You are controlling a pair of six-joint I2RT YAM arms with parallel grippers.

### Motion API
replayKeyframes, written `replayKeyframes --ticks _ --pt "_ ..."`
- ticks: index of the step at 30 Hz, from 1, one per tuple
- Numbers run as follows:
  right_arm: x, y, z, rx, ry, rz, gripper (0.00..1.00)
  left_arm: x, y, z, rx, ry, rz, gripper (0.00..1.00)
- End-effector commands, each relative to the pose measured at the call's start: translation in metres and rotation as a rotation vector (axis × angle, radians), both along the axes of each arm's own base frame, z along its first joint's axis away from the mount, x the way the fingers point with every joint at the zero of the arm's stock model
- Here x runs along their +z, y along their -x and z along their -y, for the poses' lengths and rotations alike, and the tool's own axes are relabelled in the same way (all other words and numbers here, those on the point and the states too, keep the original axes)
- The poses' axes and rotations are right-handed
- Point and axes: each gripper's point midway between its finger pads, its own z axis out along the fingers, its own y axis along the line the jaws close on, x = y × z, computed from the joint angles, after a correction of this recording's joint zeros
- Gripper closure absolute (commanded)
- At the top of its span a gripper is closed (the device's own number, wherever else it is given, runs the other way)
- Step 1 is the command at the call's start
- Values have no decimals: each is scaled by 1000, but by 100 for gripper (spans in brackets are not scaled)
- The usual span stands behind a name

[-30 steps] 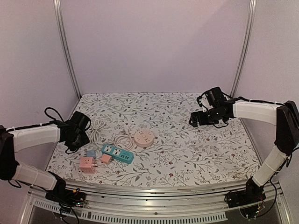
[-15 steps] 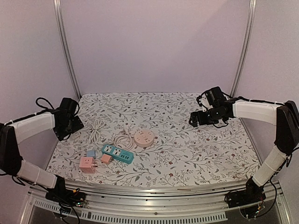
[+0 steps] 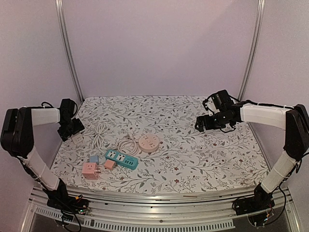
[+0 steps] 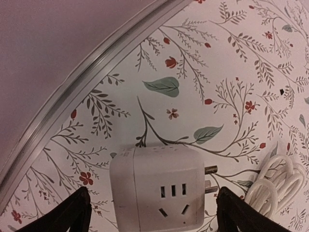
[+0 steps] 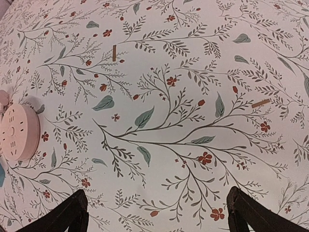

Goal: Insert the plug

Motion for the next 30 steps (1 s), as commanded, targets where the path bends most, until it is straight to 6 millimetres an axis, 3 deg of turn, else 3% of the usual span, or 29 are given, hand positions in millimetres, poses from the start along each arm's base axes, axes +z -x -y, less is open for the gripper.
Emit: replayKeyframes --ticks 1,5,9,13,19,23,30 --pt "-3 -1 -4 12 15 -2 1 -6 -9 -3 -10 18 -5 12" --pt "-4 -3 -4 13 21 -5 1 -14 -7 -4 -8 11 -27 19" --pt "-6 -3 -5 16 24 -10 1 -18 -7 -3 -14 21 -36 33" --pt "-7 -2 -5 15 26 -13 1 -14 -7 -2 -22 25 -24 47" --pt "-6 -2 -5 16 25 -12 1 4 -5 6 -55 18 16 56" --pt "-6 -2 -5 19 26 -11 1 30 -7 25 -140 -26 74 57" --pt "-2 0 -6 20 14 -5 1 78 -16 104 -438 -46 213 59"
